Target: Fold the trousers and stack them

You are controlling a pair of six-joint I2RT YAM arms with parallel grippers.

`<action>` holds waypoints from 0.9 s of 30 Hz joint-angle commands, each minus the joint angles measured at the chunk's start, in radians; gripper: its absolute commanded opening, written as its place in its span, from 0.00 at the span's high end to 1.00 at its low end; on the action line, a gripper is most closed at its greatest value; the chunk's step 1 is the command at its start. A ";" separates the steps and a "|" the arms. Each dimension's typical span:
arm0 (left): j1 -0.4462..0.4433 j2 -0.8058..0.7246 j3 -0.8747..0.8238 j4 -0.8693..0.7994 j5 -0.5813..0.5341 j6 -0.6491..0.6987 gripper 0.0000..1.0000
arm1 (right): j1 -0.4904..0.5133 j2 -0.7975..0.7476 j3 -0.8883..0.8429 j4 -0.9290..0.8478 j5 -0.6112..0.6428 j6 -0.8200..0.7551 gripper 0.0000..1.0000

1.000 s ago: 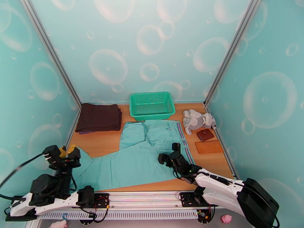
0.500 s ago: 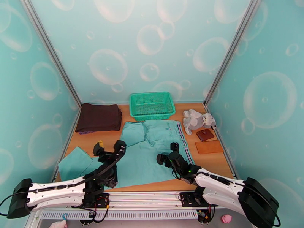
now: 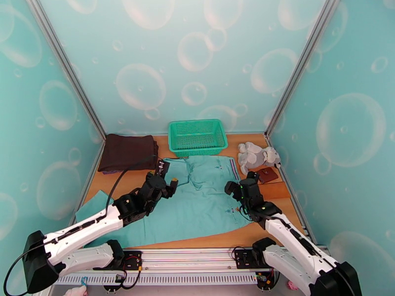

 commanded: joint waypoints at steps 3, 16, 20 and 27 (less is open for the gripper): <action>0.005 0.066 -0.160 0.257 0.297 -0.196 0.17 | -0.054 0.045 0.009 -0.149 -0.023 0.058 0.01; -0.025 0.059 -0.258 0.243 0.186 -0.251 0.16 | 0.270 -0.083 0.163 -0.643 0.191 0.553 0.10; -0.030 -0.033 -0.291 0.229 0.150 -0.241 0.16 | 0.378 0.033 0.181 -0.766 0.155 0.684 0.18; -0.026 -0.080 -0.293 0.209 0.077 -0.174 0.15 | 0.439 0.008 0.012 -0.581 0.042 0.771 0.21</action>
